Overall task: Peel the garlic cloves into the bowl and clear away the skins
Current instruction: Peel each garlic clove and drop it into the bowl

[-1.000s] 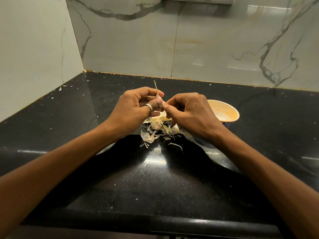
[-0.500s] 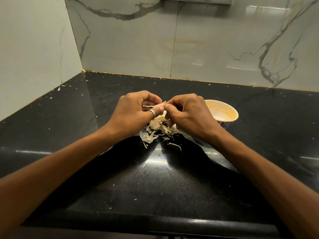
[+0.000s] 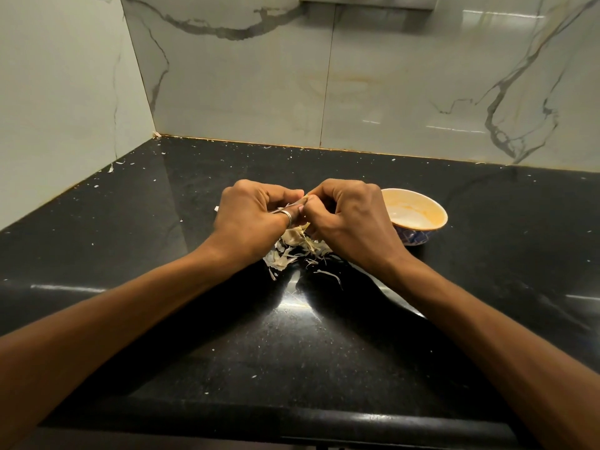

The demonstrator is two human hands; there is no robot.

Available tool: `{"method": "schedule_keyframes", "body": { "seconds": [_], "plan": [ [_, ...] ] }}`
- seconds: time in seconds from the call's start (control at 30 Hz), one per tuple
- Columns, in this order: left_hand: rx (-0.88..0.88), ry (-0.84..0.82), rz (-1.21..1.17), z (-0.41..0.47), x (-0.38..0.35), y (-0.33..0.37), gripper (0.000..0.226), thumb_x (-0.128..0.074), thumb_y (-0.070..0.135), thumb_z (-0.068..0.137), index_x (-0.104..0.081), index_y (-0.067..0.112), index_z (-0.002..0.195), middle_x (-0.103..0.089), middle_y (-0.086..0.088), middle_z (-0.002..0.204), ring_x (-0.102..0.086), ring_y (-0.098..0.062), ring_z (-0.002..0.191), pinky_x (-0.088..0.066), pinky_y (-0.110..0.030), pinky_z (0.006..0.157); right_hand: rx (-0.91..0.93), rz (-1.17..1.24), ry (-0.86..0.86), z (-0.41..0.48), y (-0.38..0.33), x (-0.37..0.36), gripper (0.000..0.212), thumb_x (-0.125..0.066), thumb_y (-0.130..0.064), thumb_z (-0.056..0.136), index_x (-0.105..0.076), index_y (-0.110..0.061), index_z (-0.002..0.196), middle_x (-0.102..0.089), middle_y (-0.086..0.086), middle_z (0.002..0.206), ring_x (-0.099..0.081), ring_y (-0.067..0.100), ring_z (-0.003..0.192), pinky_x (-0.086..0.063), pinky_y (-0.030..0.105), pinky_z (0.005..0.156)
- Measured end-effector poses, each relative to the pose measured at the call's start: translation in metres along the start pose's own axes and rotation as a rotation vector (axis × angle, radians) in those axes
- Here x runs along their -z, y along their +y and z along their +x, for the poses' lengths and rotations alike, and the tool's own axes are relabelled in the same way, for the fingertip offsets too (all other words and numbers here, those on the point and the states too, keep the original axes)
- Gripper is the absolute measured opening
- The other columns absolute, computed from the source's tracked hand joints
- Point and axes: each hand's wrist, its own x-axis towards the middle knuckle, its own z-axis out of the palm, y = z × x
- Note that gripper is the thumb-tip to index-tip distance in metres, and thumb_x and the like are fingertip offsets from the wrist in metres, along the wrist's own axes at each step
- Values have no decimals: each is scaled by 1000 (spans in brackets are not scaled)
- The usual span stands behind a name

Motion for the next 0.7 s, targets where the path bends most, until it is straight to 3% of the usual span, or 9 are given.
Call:
{"method": "schedule_keyframes", "body": {
  "seconds": [0.2, 0.37, 0.5, 0.7],
  "plan": [
    [2, 50, -66, -3, -6, 3, 24, -77, 2, 85, -76, 8, 108, -77, -6, 98, -75, -8, 80, -61, -24, 72, -15, 3, 54, 0, -2, -2, 23, -59, -24, 92, -76, -12, 83, -71, -2, 65, -67, 9, 58, -56, 34, 58],
    [-11, 92, -7, 0, -6, 1, 24, -81, 8, 83, -78, 12, 107, -78, -2, 98, -74, -3, 80, -62, -26, 76, -34, -33, 69, -1, -1, -6, 20, -61, -20, 96, -73, -11, 83, -59, -11, 62, -54, 2, 55, -37, 14, 53],
    [-30, 105, 5, -1, -6, -1, 23, -81, 12, 85, -78, 12, 107, -78, -2, 99, -75, -7, 83, -63, -33, 79, -61, -29, 66, -1, -2, -9, 20, -61, -20, 97, -71, -13, 82, -54, -15, 59, -52, -1, 54, -36, 12, 53],
    [-50, 131, 12, 1, -8, -7, 24, -80, 15, 85, -78, 14, 108, -78, -2, 102, -75, -10, 90, -62, -38, 84, -118, 26, 88, -1, -4, -13, 22, -59, -20, 97, -72, -12, 82, -67, -6, 68, -60, 7, 60, -43, 20, 54]
  ]
}}
